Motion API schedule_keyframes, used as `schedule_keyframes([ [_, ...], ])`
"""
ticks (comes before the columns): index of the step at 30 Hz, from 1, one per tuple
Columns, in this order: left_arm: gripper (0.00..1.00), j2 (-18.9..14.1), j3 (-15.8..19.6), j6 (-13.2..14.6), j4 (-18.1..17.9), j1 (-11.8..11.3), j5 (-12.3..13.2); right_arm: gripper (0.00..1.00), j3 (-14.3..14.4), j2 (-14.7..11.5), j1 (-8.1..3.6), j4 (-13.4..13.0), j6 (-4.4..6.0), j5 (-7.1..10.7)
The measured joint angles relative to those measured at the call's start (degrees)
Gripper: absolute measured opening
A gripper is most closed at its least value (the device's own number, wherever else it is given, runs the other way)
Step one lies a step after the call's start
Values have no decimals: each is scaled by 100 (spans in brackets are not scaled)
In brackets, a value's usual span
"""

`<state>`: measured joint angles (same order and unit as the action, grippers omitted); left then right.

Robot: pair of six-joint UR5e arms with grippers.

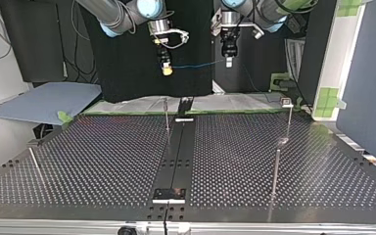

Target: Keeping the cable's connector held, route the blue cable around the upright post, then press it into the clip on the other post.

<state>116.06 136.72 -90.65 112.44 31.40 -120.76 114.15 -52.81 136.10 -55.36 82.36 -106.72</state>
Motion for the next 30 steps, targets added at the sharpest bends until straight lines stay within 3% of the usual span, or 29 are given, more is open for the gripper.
schedule_keyframes([
  [5,0,-232,-5,-96,239,-49,33,0,-37,-227,-5,228,84,-220],
  [8,0,-382,-9,-158,387,-86,-67,0,-96,-343,-28,342,121,-224],
  [17,0,-832,-316,-246,840,-197,-460,0,-545,-821,-41,822,154,197],
  [23,0,-1189,-671,-242,1198,-286,-536,0,-914,-1190,-43,1190,340,504],
  [30,0,-1555,-1037,-222,1563,-400,-765,0,-1271,-1546,-46,1546,481,668],
])
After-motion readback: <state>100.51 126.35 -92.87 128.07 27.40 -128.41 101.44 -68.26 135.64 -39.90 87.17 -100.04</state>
